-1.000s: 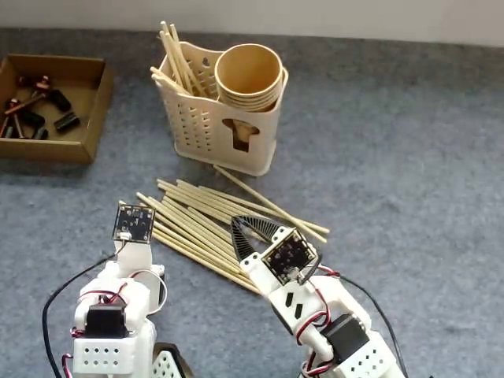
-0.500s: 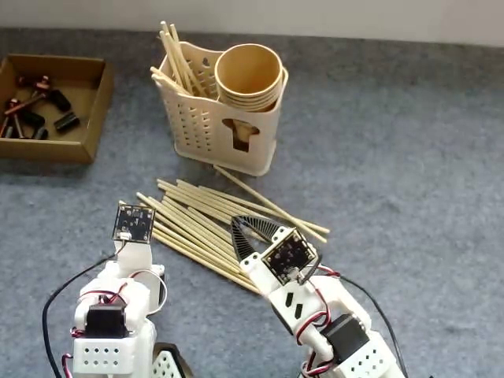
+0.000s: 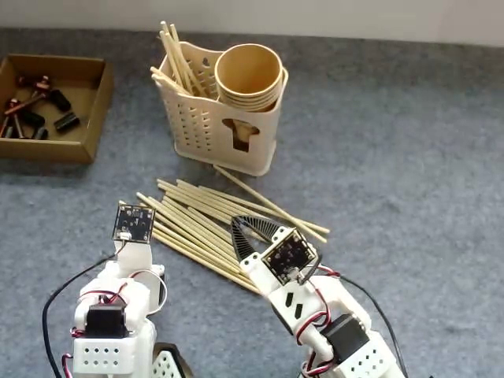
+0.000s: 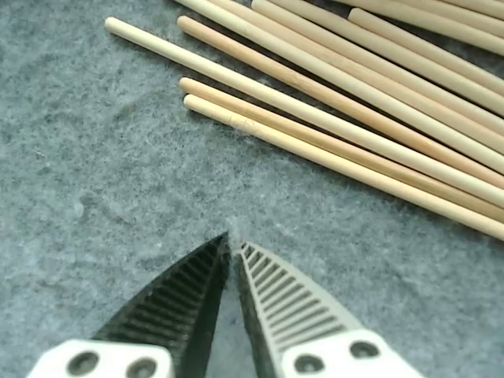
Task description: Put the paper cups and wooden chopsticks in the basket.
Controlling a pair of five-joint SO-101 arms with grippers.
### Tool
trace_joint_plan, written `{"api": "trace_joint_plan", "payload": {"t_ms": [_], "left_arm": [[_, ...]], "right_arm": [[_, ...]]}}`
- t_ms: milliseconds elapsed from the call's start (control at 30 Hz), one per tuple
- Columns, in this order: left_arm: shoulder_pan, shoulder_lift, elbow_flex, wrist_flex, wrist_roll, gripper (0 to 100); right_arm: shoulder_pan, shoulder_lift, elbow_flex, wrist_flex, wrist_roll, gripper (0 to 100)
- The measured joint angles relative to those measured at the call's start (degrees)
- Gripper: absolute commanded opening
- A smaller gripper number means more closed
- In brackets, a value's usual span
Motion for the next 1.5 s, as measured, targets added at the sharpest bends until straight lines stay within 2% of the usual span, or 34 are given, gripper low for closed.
{"api": "trace_joint_plan", "payload": {"t_ms": [767, 1233, 1500], "left_arm": [[0.00, 0.00, 0.00, 0.00, 0.00, 1], [0.09, 0.00, 0.00, 0.00, 0.00, 1], [1.14, 0.00, 0.00, 0.00, 0.00, 1]], "right_arm": [[0.09, 0.79, -4.75, 8.26, 1.49, 0.6], [0.09, 35.08, -17.93, 10.37, 1.49, 0.7], [0.09, 44.31, -21.01, 10.37, 1.49, 2.5]]}}
